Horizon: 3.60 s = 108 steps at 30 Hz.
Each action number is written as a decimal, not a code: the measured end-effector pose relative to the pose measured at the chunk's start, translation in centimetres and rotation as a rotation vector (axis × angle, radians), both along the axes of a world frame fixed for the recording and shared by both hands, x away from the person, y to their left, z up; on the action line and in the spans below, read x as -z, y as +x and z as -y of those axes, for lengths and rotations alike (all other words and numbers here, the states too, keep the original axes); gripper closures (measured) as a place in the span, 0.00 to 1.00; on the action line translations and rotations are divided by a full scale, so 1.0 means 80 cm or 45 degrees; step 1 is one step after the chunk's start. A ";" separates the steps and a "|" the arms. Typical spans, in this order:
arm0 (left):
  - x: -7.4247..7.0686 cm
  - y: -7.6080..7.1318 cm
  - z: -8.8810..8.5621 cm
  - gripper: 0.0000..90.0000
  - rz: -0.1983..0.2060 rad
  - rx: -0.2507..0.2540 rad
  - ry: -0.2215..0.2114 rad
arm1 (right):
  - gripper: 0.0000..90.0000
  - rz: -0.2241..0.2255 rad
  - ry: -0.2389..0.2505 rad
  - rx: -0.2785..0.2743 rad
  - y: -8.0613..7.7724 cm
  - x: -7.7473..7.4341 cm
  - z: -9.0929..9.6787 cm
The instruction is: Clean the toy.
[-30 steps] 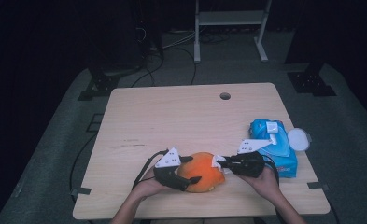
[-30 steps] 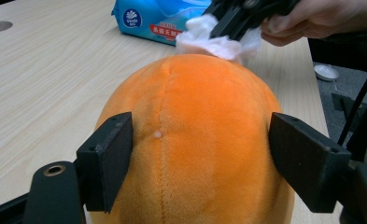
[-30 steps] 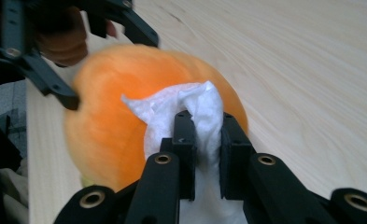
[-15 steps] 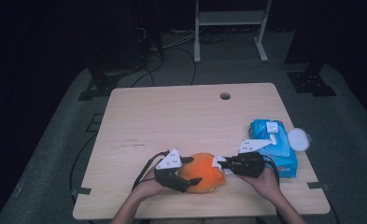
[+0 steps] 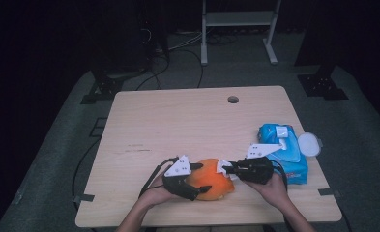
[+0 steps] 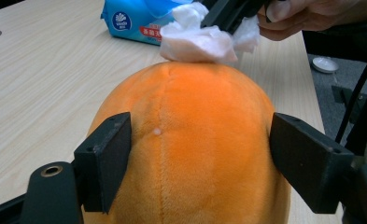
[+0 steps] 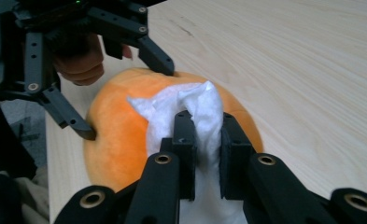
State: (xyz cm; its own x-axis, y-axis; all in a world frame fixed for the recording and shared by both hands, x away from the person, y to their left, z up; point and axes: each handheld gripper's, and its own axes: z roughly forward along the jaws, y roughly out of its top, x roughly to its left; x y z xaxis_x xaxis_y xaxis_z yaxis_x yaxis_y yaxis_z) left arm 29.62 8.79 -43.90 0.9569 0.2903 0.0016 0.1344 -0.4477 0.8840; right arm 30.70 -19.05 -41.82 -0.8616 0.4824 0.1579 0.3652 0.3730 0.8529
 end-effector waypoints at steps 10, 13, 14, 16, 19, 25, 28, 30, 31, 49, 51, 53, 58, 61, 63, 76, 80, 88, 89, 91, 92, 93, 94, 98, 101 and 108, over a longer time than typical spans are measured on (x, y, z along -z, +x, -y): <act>0.002 0.011 -0.016 0.26 -0.032 -0.048 -0.027 | 0.88 -0.018 -0.030 0.012 0.002 0.007 0.005; 0.004 0.015 -0.022 0.26 -0.064 -0.072 -0.048 | 0.87 -0.033 -0.053 0.020 0.000 0.011 0.010; 0.004 0.016 -0.023 0.25 -0.071 -0.079 -0.057 | 0.87 -0.023 -0.056 0.019 -0.002 0.010 0.010; 0.004 0.016 -0.021 0.25 -0.069 -0.086 -0.057 | 0.87 0.006 -0.045 0.003 -0.008 0.003 0.006; 0.004 0.016 -0.018 0.25 -0.064 -0.092 -0.049 | 0.87 0.032 -0.024 -0.034 -0.015 -0.006 -0.002; 0.002 0.014 -0.016 0.19 -0.068 -0.095 -0.064 | 0.88 -0.021 -0.056 0.009 -0.001 0.009 0.008; 0.003 0.013 -0.010 0.17 -0.072 -0.097 -0.069 | 0.87 -0.028 -0.050 0.021 0.001 0.009 0.009; 0.002 0.009 -0.004 0.18 -0.059 -0.082 -0.059 | 0.88 0.003 -0.037 0.012 -0.001 0.002 0.004; 0.001 0.007 -0.001 0.18 -0.048 -0.074 -0.059 | 0.87 0.014 -0.017 0.003 -0.002 -0.002 0.001; -0.006 -0.001 0.009 0.17 0.001 -0.070 0.009 | 0.88 0.071 -0.021 -0.067 -0.015 -0.015 -0.020; -0.004 0.004 0.003 0.12 -0.047 -0.077 -0.033 | 0.87 0.062 -0.024 -0.068 -0.014 -0.012 -0.018; -0.001 0.007 0.001 0.07 -0.067 -0.106 -0.028 | 0.88 0.057 -0.033 -0.052 -0.010 -0.009 -0.012; -0.002 0.005 0.003 0.22 -0.065 -0.108 -0.037 | 0.88 0.056 -0.022 -0.022 -0.009 -0.011 -0.007; -0.016 -0.002 0.011 0.30 -0.024 -0.102 -0.048 | 0.88 0.087 0.008 -0.040 -0.015 -0.019 -0.015; -0.020 -0.007 0.017 0.31 0.003 -0.079 -0.049 | 0.88 0.096 0.032 -0.068 -0.019 -0.025 -0.018; -0.011 -0.001 0.012 0.30 -0.032 -0.110 -0.052 | 0.88 0.110 -0.020 -0.013 -0.017 -0.020 -0.009; -0.022 -0.009 0.023 0.35 0.038 -0.095 -0.053 | 0.88 0.159 0.025 -0.072 -0.029 -0.034 -0.023; -0.006 0.002 0.018 0.10 -0.066 -0.137 -0.077 | 0.88 0.149 -0.013 -0.049 -0.021 -0.027 -0.013; -0.004 0.002 0.019 0.13 -0.066 -0.123 -0.084 | 0.88 0.147 -0.012 -0.042 -0.020 -0.027 -0.012; -0.008 -0.002 0.022 0.25 -0.026 -0.129 -0.074 | 0.88 0.152 -0.018 -0.037 -0.022 -0.029 -0.014; -0.012 -0.004 0.024 0.28 -0.016 -0.130 -0.069 | 0.88 0.161 -0.015 -0.042 -0.025 -0.030 -0.017; -0.016 -0.007 0.026 0.30 0.015 -0.126 -0.066 | 0.88 0.173 -0.012 -0.049 -0.028 -0.032 -0.022; -0.019 -0.010 0.029 0.31 0.040 -0.116 -0.062 | 0.88 0.179 0.003 -0.066 -0.032 -0.034 -0.027; -0.020 -0.015 0.032 0.33 0.110 -0.102 -0.022 | 0.88 0.207 -0.029 -0.129 -0.041 -0.038 -0.044; -0.016 -0.012 0.026 0.33 0.102 -0.108 -0.017 | 0.88 0.194 -0.038 -0.110 -0.034 -0.036 -0.034; -0.005 0.001 0.017 0.10 -0.038 -0.171 -0.054 | 0.88 0.115 -0.027 0.043 -0.014 -0.021 0.014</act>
State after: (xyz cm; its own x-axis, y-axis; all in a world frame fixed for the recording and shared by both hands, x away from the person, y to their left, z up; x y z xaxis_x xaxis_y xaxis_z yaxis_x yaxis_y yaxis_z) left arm 29.68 7.43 -43.46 0.9089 0.4149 -0.0413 0.2172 -0.3865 0.8963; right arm 29.61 -20.16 -40.17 -0.8550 0.5139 0.0695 0.2996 0.3801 0.8751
